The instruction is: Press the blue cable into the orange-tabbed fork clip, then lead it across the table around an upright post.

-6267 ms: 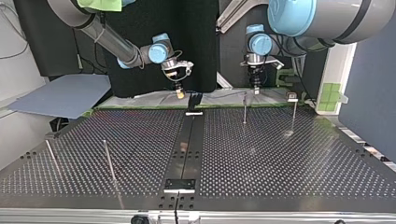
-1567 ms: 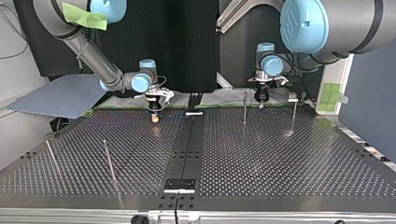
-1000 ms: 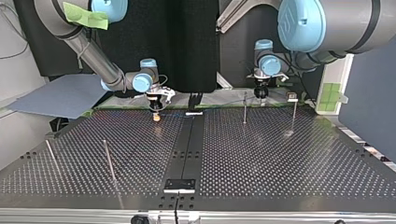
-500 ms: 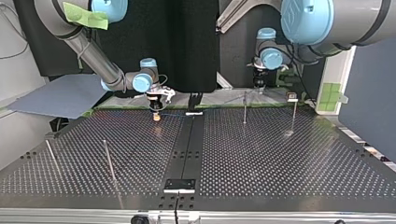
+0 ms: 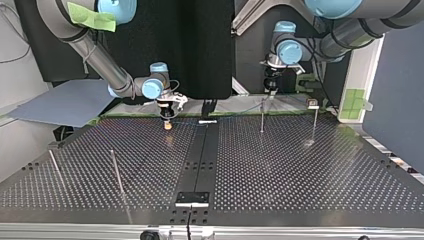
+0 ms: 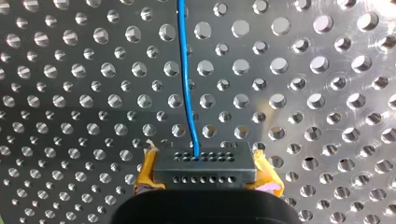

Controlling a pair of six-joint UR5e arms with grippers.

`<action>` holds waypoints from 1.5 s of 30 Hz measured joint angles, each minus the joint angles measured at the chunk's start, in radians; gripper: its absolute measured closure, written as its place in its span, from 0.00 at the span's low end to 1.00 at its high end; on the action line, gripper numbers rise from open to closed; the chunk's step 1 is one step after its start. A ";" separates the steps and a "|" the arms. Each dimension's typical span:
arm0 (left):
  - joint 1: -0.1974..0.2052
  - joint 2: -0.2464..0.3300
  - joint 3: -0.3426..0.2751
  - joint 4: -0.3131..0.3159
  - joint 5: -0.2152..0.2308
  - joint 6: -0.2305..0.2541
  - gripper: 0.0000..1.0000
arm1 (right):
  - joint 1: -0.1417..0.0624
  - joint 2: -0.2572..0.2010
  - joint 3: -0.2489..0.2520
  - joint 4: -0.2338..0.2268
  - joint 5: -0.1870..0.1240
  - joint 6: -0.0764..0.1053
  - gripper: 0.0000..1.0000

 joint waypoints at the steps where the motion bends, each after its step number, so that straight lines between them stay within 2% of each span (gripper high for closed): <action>1: -0.001 0.008 0.000 0.004 0.002 0.000 0.00 | 0.000 0.000 0.000 0.000 0.000 0.000 1.00; 6: -0.010 0.035 -0.001 0.022 0.011 -0.004 0.00 | -0.001 0.000 0.000 0.000 0.000 0.000 1.00; 10: -0.016 0.038 -0.001 0.036 0.011 -0.027 0.00 | -0.002 0.000 0.000 0.000 0.000 0.000 1.00; 15: -0.023 0.035 -0.001 0.042 -0.006 -0.045 0.00 | -0.002 0.000 0.000 0.000 0.000 0.000 1.00; 20: -0.032 0.028 -0.001 0.041 -0.041 -0.043 0.00 | -0.002 0.000 0.000 0.001 0.000 0.000 1.00; 24: -0.039 -0.002 -0.001 0.045 -0.061 -0.022 0.00 | -0.002 0.000 0.000 0.000 0.000 0.000 1.00; 28: -0.044 -0.038 -0.001 0.070 -0.076 0.000 0.00 | -0.003 0.000 0.000 0.000 0.000 0.000 1.00; 33: -0.044 -0.057 -0.001 0.113 -0.106 0.004 0.00 | -0.003 0.000 0.000 0.000 0.000 0.000 1.00; 39: -0.043 -0.060 -0.001 0.153 -0.116 0.002 0.00 | -0.003 0.000 0.000 0.001 0.000 0.000 1.00; 45: -0.042 -0.060 -0.001 0.162 -0.114 0.000 0.00 | -0.003 0.000 0.000 0.002 0.000 0.000 1.00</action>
